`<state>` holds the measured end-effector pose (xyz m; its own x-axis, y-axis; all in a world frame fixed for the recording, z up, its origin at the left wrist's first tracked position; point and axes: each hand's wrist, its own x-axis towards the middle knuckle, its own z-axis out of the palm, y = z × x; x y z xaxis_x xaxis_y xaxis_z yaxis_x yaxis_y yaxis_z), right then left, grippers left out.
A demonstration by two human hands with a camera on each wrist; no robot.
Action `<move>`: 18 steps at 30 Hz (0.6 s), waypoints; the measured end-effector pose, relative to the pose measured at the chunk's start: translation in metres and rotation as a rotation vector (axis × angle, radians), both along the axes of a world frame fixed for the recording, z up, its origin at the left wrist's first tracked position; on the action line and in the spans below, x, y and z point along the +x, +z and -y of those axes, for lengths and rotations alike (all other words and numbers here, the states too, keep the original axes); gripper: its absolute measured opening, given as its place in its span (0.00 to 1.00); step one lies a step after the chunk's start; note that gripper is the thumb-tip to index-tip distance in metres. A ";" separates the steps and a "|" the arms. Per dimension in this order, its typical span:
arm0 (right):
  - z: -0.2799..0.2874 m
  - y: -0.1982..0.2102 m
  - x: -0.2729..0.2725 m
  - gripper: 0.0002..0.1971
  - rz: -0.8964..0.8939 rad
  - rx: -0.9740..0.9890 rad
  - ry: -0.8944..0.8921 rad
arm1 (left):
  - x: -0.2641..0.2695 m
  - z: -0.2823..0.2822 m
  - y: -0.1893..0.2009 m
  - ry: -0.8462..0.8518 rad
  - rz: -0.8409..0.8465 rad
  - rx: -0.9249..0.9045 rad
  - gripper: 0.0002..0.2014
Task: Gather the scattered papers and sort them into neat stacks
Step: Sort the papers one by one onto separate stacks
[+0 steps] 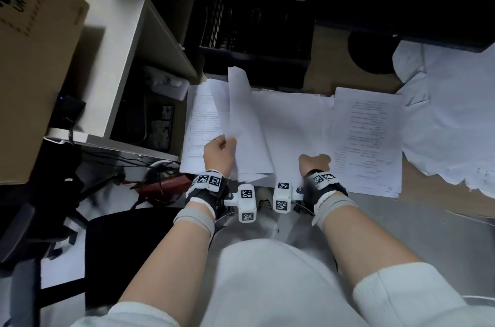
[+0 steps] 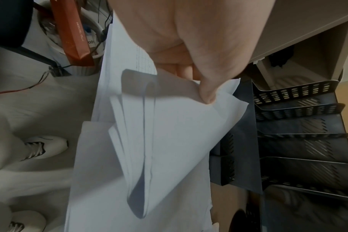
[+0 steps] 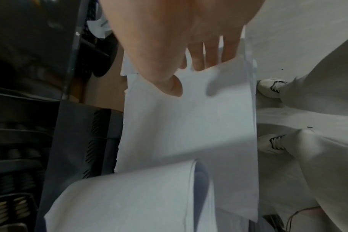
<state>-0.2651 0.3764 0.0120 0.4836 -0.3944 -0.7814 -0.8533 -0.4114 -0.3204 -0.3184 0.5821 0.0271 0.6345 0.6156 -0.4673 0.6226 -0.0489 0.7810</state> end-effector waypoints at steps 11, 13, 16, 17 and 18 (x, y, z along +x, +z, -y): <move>-0.025 0.069 0.021 0.25 0.183 0.690 0.273 | 0.022 0.027 0.019 -0.180 0.140 -0.281 0.17; -0.024 0.074 0.024 0.32 0.149 0.714 0.309 | 0.028 0.031 0.022 -0.205 0.156 -0.311 0.16; -0.019 0.077 0.026 0.31 0.137 0.735 0.335 | 0.034 0.038 0.028 -0.177 0.170 -0.379 0.09; -0.018 0.080 0.026 0.27 0.144 0.746 0.348 | 0.034 0.040 0.030 -0.161 0.170 -0.406 0.07; -0.017 0.082 0.024 0.25 0.148 0.754 0.356 | 0.034 0.043 0.031 -0.147 0.168 -0.435 0.07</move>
<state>-0.2406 0.3935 0.0935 0.5986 0.4020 -0.6929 -0.6408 -0.2787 -0.7153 -0.2846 0.5395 0.0577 0.7886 0.2840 -0.5454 0.4975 0.2264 0.8374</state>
